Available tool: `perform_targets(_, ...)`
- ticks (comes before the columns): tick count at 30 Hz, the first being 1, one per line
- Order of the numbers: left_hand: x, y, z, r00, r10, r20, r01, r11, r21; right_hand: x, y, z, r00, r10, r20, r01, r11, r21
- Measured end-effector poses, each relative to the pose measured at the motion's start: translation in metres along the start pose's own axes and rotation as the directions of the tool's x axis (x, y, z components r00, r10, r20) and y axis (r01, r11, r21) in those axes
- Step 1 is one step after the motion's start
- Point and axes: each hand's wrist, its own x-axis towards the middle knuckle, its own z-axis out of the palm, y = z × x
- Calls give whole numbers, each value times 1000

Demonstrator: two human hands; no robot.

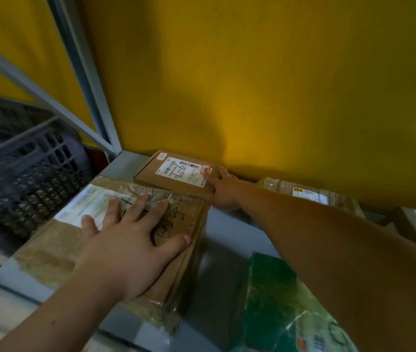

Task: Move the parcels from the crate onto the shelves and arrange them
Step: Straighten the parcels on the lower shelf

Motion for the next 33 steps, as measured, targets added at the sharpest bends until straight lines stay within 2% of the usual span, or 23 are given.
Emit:
perform_targets(5, 1, -1, 1, 1000, 3, -10, -3, 1000, 0, 1, 1, -5, 1000, -1, 17, 2, 1000, -22)
perform_targets(11, 2, -2, 3, 1000, 10, -30, -10, 1000, 0, -5, 3, -16, 998, -46, 32, 53, 965, -257)
perform_targets(20, 3, -2, 2, 1000, 4, -16, -4, 1000, -1, -14, 18, -5, 999, -20, 29, 30, 915, -403)
perform_targets(33, 4, -3, 1, 1000, 7, -8, -7, 1000, -8, -25, 25, -6, 999, -45, -2, 41, 930, -366)
